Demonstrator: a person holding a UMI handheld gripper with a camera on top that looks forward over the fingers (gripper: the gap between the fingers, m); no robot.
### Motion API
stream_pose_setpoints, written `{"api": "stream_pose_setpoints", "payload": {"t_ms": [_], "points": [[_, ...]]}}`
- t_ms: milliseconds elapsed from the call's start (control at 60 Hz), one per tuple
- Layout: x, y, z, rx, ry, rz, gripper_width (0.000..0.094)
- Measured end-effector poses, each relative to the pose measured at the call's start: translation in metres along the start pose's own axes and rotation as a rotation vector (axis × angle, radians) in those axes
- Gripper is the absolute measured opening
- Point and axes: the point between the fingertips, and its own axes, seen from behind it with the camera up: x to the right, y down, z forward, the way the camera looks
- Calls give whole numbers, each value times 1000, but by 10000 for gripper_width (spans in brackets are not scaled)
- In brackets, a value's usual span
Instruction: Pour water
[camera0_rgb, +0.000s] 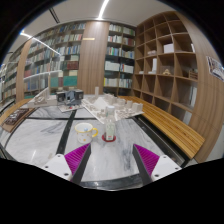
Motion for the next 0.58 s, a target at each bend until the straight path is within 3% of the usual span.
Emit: {"api": "stream_pose_setpoints", "payload": {"t_ms": [583], "points": [[5,29,-56,-15,25,-6,855]]}}
